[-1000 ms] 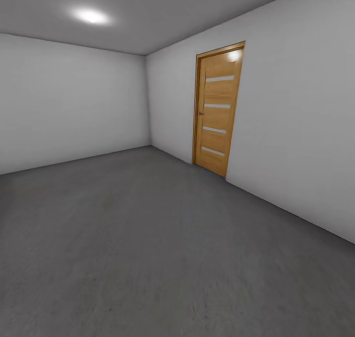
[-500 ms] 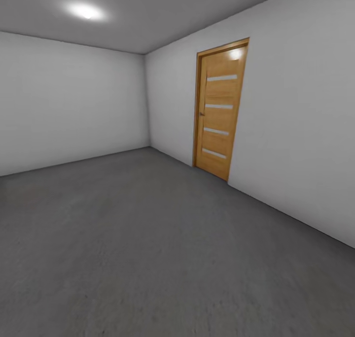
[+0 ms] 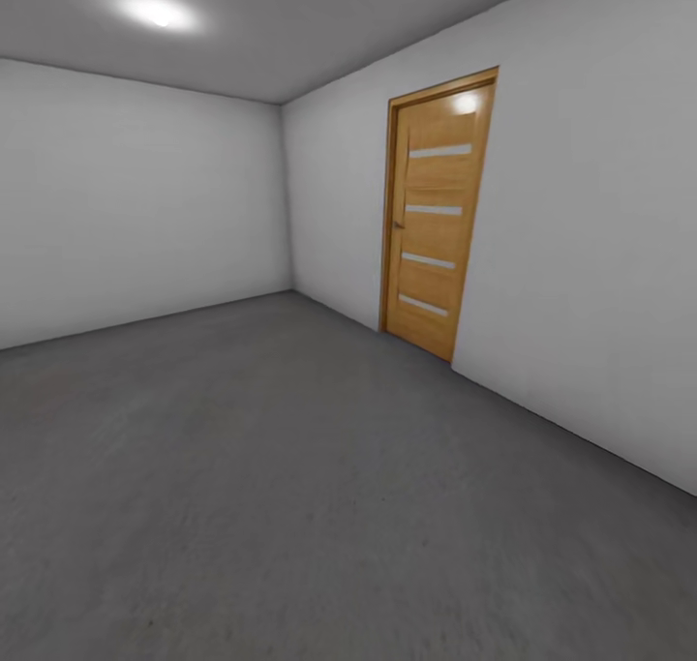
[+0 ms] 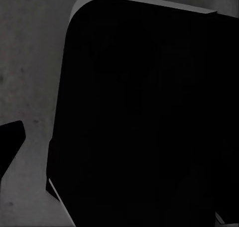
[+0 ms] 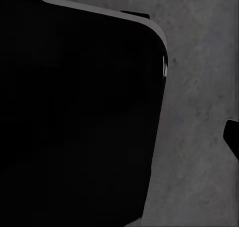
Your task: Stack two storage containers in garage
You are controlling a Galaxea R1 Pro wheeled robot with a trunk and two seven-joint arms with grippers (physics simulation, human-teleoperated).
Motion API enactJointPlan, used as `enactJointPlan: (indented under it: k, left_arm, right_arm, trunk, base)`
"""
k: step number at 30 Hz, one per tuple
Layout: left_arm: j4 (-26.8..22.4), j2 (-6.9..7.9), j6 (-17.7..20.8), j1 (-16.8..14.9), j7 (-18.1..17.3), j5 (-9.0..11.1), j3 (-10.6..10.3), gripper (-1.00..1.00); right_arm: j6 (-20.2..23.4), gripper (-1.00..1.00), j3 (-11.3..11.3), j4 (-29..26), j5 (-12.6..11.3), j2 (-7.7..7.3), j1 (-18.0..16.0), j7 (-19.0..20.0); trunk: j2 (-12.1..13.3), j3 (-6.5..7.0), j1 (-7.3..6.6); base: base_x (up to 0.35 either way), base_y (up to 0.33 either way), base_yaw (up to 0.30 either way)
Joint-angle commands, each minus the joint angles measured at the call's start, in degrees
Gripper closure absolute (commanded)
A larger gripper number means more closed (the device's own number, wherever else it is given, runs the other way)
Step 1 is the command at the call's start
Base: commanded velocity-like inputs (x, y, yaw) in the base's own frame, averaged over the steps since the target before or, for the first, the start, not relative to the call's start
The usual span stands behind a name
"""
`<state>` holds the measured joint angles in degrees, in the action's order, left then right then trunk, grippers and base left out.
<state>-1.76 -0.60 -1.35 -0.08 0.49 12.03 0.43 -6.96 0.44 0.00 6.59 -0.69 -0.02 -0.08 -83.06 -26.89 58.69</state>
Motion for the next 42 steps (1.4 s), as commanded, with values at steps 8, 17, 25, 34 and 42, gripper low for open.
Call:
enactJointPlan:
  k: [8, 17, 25, 34, 42]
  left_arm:
    - [0.0, 0.06, -0.1, 0.0, 0.0, 0.3, 0.0, -1.00]
    - [0.0, -0.01, -0.2, 0.0, 0.0, 0.3, 0.0, -1.00]
    - [0.0, -0.01, -0.1, 0.0, 0.0, 0.3, 0.0, -1.00]
    - [0.0, -0.01, -0.1, 0.0, 0.0, 0.3, 0.0, -1.00]
    - [0.0, -0.01, -0.1, 0.0, 0.0, 0.3, 0.0, -1.00]
  right_arm:
    - [-0.2, -1.00, 0.0, 0.0, 0.5, -0.02, 0.0, 0.0]
    - [-0.4, -1.00, -0.1, 0.0, 0.6, -0.02, 0.0, 0.0]
    - [-0.3, -1.00, 0.0, 0.0, 0.7, 0.13, 0.0, 0.0]
    - [-0.2, -1.00, 0.0, 0.0, 0.8, 0.06, 0.0, 0.0]
    - [-0.2, -1.00, 0.1, 0.0, 0.8, 0.00, 0.0, 0.0]
  trunk:
    - [0.0, -0.04, 0.03]
    - [0.0, -0.04, 0.03]
    - [0.0, -0.04, 0.03]
    - [0.0, -0.04, 0.03]
    - [0.0, -0.04, 0.03]
  base:
    - [0.323, 0.000, 0.000]
    - [0.323, 0.000, 0.000]
    - [0.323, 0.000, 0.000]
    - [0.323, 0.000, 0.000]
    - [0.323, 0.000, 0.000]
